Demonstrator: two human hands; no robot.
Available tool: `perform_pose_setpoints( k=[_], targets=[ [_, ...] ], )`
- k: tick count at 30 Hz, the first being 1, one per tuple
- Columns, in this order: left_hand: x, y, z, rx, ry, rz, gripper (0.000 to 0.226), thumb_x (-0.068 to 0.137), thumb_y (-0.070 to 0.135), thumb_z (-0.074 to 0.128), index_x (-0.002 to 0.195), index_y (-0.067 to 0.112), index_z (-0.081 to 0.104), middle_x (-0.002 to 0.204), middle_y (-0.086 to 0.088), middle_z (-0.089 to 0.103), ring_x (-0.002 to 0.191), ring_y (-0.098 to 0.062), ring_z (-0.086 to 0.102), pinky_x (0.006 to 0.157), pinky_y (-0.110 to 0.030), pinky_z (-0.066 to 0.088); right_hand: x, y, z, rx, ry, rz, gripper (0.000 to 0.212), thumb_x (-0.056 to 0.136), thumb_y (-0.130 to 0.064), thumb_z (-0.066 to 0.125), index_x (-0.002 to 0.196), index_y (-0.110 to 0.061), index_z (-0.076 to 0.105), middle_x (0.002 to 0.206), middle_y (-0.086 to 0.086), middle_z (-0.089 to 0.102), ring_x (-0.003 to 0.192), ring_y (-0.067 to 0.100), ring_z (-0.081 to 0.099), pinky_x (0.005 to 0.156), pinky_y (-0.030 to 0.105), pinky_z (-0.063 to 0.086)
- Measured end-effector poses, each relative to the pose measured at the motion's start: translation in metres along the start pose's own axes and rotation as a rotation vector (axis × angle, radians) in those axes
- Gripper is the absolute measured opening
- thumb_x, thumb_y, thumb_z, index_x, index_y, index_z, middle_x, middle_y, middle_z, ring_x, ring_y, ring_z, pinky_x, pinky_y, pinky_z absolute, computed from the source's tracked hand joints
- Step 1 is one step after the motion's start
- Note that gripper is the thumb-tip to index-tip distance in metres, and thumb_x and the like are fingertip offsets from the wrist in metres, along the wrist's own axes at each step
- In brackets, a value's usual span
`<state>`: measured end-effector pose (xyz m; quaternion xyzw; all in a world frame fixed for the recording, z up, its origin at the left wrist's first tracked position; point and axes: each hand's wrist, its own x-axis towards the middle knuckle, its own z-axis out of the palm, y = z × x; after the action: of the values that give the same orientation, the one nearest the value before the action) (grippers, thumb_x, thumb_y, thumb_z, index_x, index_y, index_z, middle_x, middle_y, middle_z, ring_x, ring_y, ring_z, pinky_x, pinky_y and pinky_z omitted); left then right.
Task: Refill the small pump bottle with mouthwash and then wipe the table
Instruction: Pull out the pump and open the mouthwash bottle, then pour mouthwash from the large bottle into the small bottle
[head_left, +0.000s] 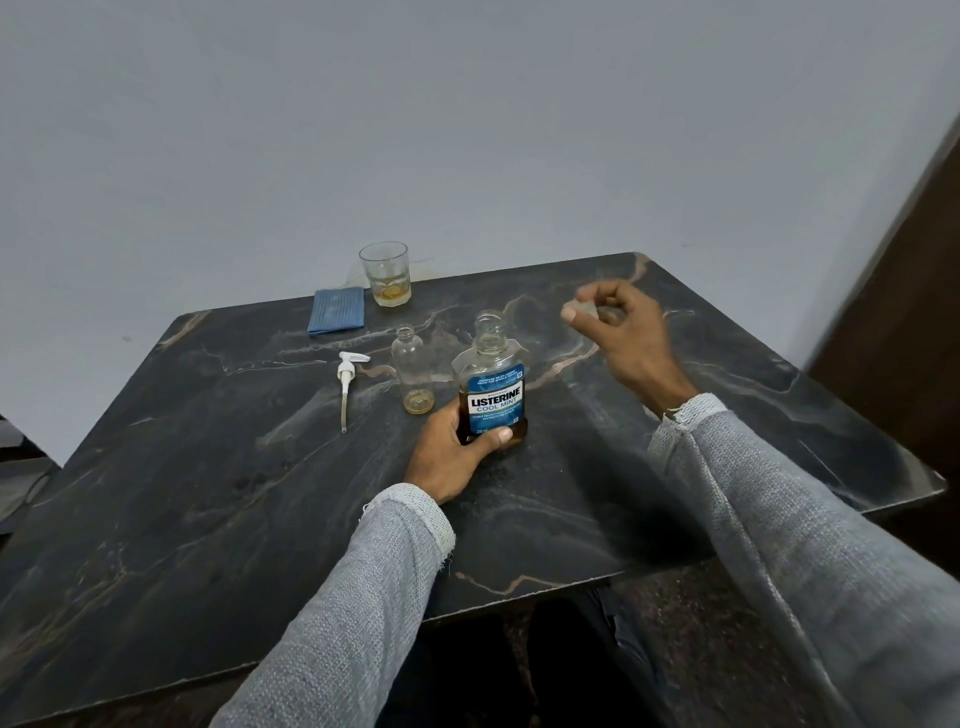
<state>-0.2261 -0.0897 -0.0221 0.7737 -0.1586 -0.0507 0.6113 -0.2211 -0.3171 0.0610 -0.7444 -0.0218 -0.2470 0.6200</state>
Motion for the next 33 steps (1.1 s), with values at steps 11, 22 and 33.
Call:
perform_pose_setpoints(
  k=[11, 22, 33],
  targets=[
    [-0.001, 0.001, -0.001, 0.021, 0.008, -0.005, 0.040, 0.079, 0.017, 0.077, 0.109, 0.036, 0.058, 0.104, 0.023, 0.067, 0.099, 0.009, 0.063, 0.080, -0.008, 0.047, -0.022, 0.066, -0.005, -0.264, 0.076, 0.062, 0.030, 0.080, -0.011, 0.077, 0.102, -0.011, 0.057, 0.096, 0.003, 0.063, 0.085, 0.016, 0.060, 0.077, 0.025, 0.054],
    [0.002, -0.001, -0.002, 0.035, 0.002, -0.016, 0.052, 0.080, 0.020, 0.077, 0.127, 0.020, 0.056, 0.122, 0.009, 0.065, 0.108, -0.002, 0.061, 0.093, -0.021, 0.047, -0.026, 0.082, -0.004, -0.343, 0.073, 0.090, 0.025, 0.086, -0.018, 0.068, 0.107, -0.016, 0.054, 0.096, 0.001, 0.062, 0.087, 0.013, 0.061, 0.078, 0.025, 0.054],
    [-0.001, 0.002, -0.004, 0.044, -0.008, -0.011, 0.040, 0.078, 0.020, 0.078, 0.107, 0.039, 0.058, 0.098, 0.029, 0.065, 0.095, 0.014, 0.061, 0.079, -0.008, 0.046, -0.043, 0.069, 0.000, -0.457, 0.129, 0.091, 0.042, 0.082, -0.032, 0.067, 0.119, -0.021, 0.048, 0.122, -0.001, 0.042, 0.108, 0.009, 0.047, 0.086, 0.020, 0.038]
  ],
)
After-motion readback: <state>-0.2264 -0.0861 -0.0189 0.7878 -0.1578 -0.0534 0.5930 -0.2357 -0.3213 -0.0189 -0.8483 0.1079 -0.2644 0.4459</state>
